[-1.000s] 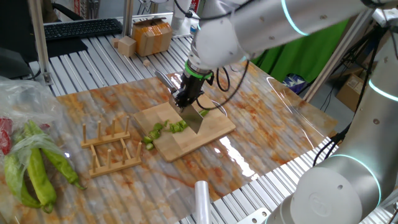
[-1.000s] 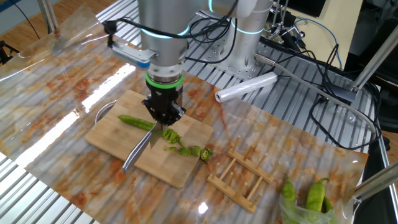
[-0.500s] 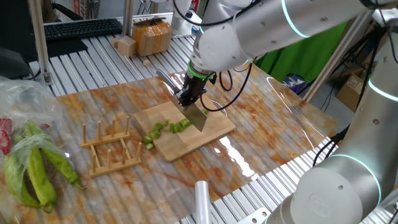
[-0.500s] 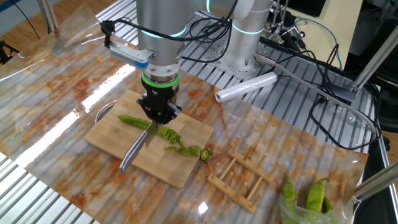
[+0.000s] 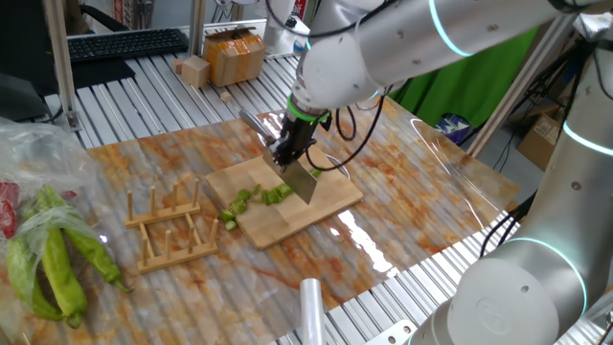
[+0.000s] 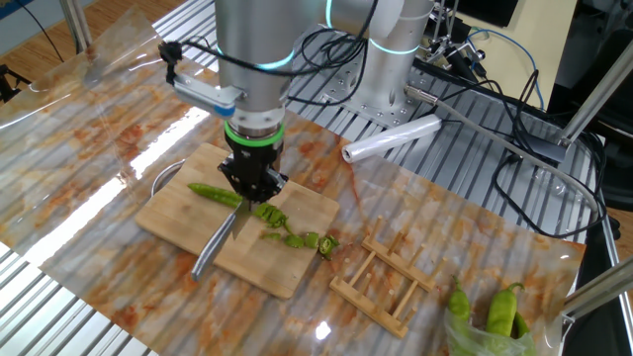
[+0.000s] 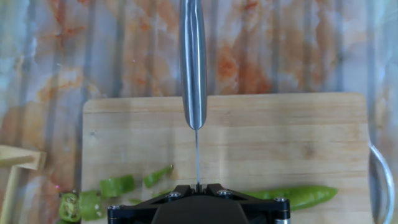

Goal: Chop the chili peppers

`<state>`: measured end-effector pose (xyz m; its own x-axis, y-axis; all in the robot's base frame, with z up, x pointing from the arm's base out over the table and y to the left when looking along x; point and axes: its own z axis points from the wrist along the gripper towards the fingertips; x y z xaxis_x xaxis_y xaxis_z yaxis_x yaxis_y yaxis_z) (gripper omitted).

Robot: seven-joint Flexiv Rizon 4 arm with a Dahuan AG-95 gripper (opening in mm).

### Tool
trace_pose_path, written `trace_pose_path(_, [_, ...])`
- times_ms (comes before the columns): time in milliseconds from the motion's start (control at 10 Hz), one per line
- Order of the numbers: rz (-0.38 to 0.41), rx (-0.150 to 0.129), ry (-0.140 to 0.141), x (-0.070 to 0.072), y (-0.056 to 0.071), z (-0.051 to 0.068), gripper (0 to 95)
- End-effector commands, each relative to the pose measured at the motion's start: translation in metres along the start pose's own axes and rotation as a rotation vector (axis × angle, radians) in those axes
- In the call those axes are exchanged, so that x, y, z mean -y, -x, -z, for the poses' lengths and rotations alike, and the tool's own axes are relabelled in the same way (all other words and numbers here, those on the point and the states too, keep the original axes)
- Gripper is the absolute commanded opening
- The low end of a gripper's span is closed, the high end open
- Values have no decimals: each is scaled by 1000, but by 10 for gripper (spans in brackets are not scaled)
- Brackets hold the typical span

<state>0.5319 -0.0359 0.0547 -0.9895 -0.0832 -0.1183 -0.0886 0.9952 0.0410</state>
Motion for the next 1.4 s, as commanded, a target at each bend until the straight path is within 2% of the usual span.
trace_pose_path(100, [-4,22,-1,0,-2,-26,0])
trace_pose_path(200, [-12,37,-3,-3,-3,-37,0])
trace_pose_path(400, [-17,38,-5,-4,0,-30,0])
trace_pose_path(600, [-19,26,-3,-4,3,-26,0])
trace_pose_path(700, [-26,23,-3,-5,1,-25,0])
trace_pose_path(900, [-34,23,-7,-7,-8,-13,0])
trace_pose_path(1000, [-43,22,18,-8,-9,-9,0])
trace_pose_path(1400, [-45,26,20,-9,-1,-9,0])
